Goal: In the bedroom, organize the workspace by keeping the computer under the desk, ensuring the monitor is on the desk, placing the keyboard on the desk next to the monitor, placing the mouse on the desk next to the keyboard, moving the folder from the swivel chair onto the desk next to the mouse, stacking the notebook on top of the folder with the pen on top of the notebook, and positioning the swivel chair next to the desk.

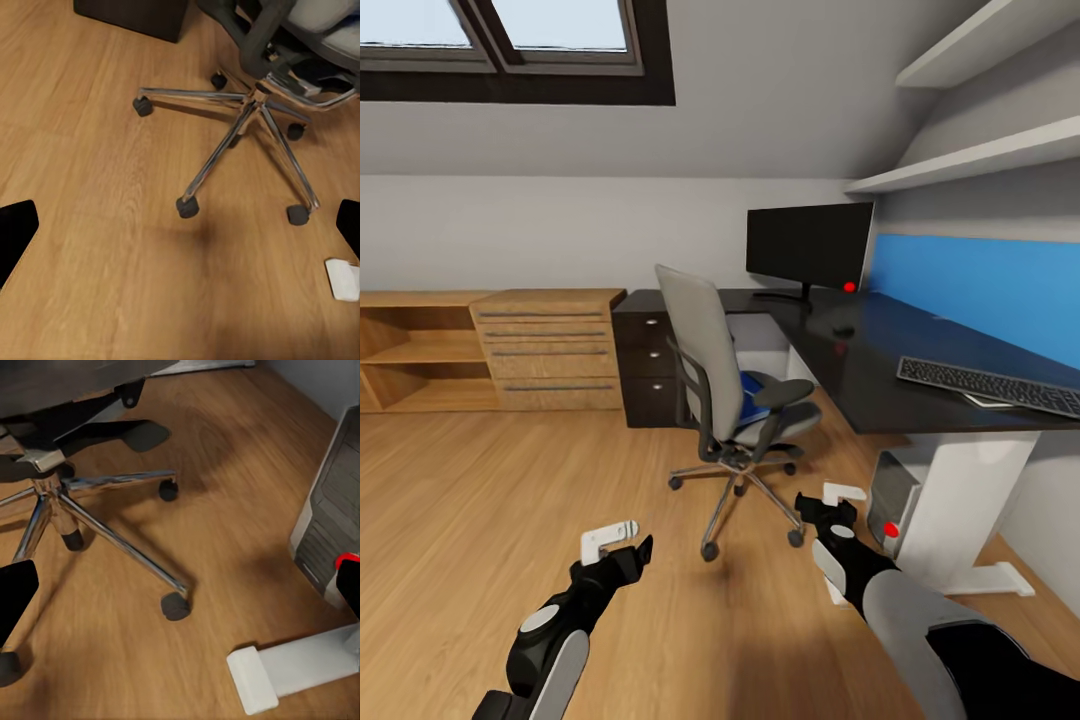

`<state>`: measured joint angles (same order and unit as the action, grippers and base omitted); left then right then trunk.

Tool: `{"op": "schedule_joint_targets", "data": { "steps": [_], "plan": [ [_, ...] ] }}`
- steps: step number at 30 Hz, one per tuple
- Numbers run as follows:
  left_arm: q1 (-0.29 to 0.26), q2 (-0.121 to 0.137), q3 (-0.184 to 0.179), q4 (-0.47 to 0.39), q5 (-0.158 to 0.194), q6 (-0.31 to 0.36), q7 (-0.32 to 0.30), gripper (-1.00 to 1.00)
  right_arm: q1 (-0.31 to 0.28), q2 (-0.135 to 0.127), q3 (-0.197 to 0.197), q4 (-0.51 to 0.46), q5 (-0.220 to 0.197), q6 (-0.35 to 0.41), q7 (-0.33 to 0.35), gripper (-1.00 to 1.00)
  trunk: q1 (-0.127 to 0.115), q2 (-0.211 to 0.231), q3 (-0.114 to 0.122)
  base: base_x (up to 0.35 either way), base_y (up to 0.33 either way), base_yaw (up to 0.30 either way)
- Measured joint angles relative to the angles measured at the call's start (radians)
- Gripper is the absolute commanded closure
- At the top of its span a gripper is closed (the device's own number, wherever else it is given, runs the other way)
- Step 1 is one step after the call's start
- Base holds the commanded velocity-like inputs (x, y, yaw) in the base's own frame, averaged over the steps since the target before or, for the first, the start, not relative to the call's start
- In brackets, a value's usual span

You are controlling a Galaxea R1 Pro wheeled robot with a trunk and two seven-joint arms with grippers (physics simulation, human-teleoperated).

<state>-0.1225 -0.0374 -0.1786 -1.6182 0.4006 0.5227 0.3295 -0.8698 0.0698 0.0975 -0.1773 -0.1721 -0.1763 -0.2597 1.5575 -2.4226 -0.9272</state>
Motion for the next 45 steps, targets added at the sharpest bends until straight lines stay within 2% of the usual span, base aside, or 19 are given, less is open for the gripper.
{"op": "schedule_joint_targets", "data": {
  "steps": [3,18,25,45],
  "plan": [
    [0.000,0.000,-0.001,0.000,0.000,0.002,0.001,-1.00,0.000,-0.003,0.002,0.002,0.000,-0.047,0.000,-1.00,0.000,0.000,0.000,0.311,-0.002,0.000],
    [0.000,0.001,-0.001,0.000,0.000,0.008,0.002,-1.00,0.001,-0.001,0.004,0.005,0.007,-0.124,0.006,-1.00,0.000,0.000,0.000,0.317,-0.074,0.000],
    [0.000,0.001,0.002,0.000,0.000,0.009,0.002,-1.00,0.001,-0.003,0.003,0.012,0.010,-0.184,0.006,-1.00,0.000,0.000,0.000,0.317,-0.066,0.000],
    [0.000,0.001,0.006,0.000,0.000,0.010,0.002,-1.00,0.001,0.005,0.004,0.012,0.007,-0.206,0.004,-1.00,0.001,0.000,0.000,0.115,0.006,0.000]
  ]
}}
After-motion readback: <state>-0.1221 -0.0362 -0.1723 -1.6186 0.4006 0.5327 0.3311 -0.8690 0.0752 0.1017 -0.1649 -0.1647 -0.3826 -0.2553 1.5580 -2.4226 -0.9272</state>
